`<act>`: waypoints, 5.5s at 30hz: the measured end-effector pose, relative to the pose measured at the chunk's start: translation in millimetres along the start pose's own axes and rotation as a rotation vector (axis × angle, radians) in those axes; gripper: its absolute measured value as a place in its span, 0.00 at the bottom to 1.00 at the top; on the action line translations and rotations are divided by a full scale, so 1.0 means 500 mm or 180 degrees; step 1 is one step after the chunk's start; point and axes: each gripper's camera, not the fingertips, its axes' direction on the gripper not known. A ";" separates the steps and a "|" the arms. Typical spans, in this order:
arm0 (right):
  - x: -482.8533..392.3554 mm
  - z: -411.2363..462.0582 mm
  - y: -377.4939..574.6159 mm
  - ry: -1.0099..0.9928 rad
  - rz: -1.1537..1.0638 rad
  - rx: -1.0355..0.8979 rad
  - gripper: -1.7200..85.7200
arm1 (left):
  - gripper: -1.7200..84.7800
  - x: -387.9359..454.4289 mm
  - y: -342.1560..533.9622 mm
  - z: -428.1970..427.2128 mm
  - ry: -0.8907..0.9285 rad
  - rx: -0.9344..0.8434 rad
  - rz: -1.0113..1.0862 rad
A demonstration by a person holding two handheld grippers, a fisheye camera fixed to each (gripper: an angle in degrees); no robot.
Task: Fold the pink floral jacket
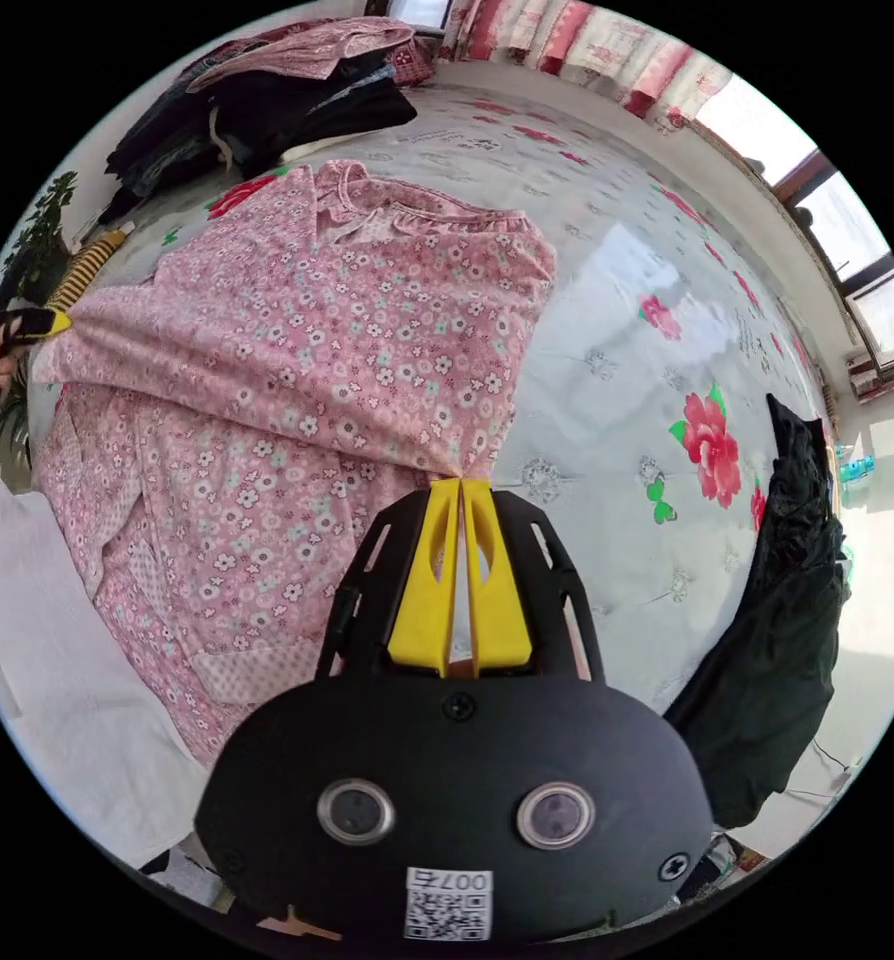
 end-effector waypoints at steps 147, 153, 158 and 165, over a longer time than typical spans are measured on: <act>0.152 -0.349 0.252 -0.2150 0.2089 0.0402 0.09 | 0.16 0.066 0.018 0.080 -0.0217 -0.0096 0.0035; 0.114 -0.269 0.221 -0.1702 0.2354 0.0124 0.05 | 0.05 0.086 0.017 0.120 -0.0404 -0.0108 0.0016; 0.054 -0.314 0.195 -0.1747 0.1581 0.0151 0.02 | 0.01 0.138 0.040 0.094 -0.0425 0.0026 0.0212; 0.112 -0.507 0.189 -0.1904 0.1228 0.1094 0.02 | 0.01 0.280 0.027 -0.049 0.0087 0.0136 0.1094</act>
